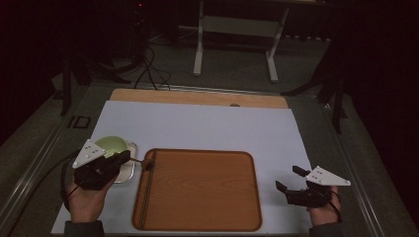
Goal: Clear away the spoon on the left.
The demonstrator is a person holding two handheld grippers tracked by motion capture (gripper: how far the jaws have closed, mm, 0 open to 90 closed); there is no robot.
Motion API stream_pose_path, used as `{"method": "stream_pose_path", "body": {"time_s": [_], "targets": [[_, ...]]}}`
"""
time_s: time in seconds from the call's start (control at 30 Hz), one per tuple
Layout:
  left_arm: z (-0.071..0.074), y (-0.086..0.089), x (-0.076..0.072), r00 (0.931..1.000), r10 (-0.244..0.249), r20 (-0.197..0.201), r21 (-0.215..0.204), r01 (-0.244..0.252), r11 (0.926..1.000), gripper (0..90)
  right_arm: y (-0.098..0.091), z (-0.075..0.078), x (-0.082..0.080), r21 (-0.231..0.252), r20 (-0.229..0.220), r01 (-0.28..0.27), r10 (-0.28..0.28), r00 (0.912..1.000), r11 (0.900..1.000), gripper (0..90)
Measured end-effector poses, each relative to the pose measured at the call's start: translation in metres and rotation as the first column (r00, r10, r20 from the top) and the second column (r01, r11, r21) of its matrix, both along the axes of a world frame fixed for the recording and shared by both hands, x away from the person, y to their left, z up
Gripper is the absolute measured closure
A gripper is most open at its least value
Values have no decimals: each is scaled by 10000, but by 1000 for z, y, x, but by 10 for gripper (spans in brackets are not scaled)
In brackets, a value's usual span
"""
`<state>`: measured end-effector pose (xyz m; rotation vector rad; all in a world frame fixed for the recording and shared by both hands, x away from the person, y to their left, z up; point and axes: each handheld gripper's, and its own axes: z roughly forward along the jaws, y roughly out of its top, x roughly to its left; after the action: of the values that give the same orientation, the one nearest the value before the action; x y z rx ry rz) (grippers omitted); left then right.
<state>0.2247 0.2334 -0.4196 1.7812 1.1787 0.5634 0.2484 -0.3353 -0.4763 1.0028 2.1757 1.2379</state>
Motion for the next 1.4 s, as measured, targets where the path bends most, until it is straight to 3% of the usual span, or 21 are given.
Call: {"method": "stream_pose_path", "body": {"time_s": [0.1,0.2,0.27,0.3,0.37,0.43,0.47,0.5,0.67,0.8,0.87,0.9,1.07,1.2,1.4], "targets": [[-2,-3,2,9998,-134,-172,48,135,9999,892,0,0,0,-16,-26,-20,20,10000,10000,145],[-6,-11,7,9962,-383,-781,57,389,9992,892,0,0,0,-35,-25,-27,26,10000,10000,145],[-6,-11,7,9962,-383,-781,57,389,9992,892,0,0,1,-45,-30,-27,27,10000,10000,145],[-13,-20,15,9873,-561,-1487,6,568,9984,891,0,0,1,-42,-21,-29,29,10000,10000,145],[-20,-25,21,9784,-602,-1980,-10,612,9981,891,1,0,1,-48,-17,-34,34,10000,10000,145],[-22,-26,23,9755,-595,-2117,-254,554,9981,891,1,0,0,-52,-19,-30,30,10000,10000,146],[-24,-25,27,9690,-387,-2442,-510,270,9983,891,1,0,0,-48,-20,-28,28,10000,10000,146],[-24,-25,30,9675,-253,-2516,-552,118,9984,890,0,0,1,-44,-20,-27,27,10000,10000,145],[-29,-26,40,9654,664,-2520,-265,-755,9968,857,1,-1,1,-69,-29,-37,37,10000,10000,146],[-35,-32,47,9727,892,-2144,-7,-915,9958,830,0,-1,1,-59,-42,-12,11,10000,10000,145],[-35,-32,47,9727,892,-2144,-7,-915,9958,821,1,-1,1,-59,-45,-5,4,10000,10000,145],[-42,-34,51,9763,1116,-1852,157,-1106,9937,806,1,-1,1,-73,-34,-30,29,10000,10000,145],[-47,-31,54,9781,1129,-1749,-94,-1163,9932,802,1,-1,1,-55,-52,0,-1,10000,10000,145],[-49,-31,57,9777,1248,-1688,84,-1251,9921,790,1,-1,1,-85,-59,-35,34,10000,10000,145],[-50,-31,61,9773,1206,-1743,-95,-1242,9922,794,1,-1,2,-68,-67,-15,15,10000,10000,145]]}}
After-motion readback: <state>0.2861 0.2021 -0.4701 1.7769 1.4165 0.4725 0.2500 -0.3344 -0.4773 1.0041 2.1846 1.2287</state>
